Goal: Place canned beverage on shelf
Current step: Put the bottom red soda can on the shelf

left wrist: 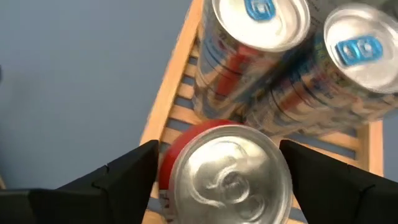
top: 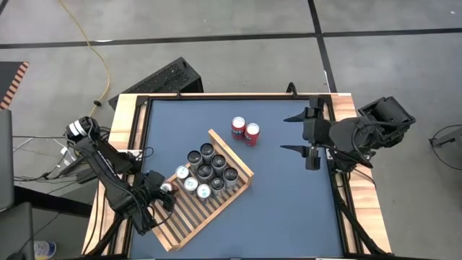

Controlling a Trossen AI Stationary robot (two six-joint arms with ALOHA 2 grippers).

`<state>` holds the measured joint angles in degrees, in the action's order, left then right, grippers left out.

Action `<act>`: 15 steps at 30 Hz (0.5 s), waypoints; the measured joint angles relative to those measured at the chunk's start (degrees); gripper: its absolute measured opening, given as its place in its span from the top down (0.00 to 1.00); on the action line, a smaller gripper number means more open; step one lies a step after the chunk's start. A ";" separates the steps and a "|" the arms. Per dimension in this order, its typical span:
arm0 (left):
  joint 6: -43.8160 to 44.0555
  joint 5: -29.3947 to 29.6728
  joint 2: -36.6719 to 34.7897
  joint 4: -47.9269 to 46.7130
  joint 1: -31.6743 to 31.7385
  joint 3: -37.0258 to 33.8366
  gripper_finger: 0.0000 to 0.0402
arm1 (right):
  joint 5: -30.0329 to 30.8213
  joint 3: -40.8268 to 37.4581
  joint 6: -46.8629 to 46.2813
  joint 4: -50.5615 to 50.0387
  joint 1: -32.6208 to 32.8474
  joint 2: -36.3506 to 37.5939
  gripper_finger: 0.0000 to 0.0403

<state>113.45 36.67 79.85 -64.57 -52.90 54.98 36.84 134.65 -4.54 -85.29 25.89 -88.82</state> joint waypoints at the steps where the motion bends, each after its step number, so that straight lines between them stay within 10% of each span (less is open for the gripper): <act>1: -0.02 0.38 0.00 -0.08 0.00 0.05 0.21 | 0.00 0.00 0.00 0.00 0.00 -0.02 0.25; 15: -0.02 0.64 -0.70 -0.83 0.02 0.05 0.21 | -0.01 0.00 0.48 0.03 -0.02 0.00 0.25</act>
<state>113.43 37.31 79.15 -65.40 -52.88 55.02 36.83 134.65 -4.05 -85.27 25.87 -88.82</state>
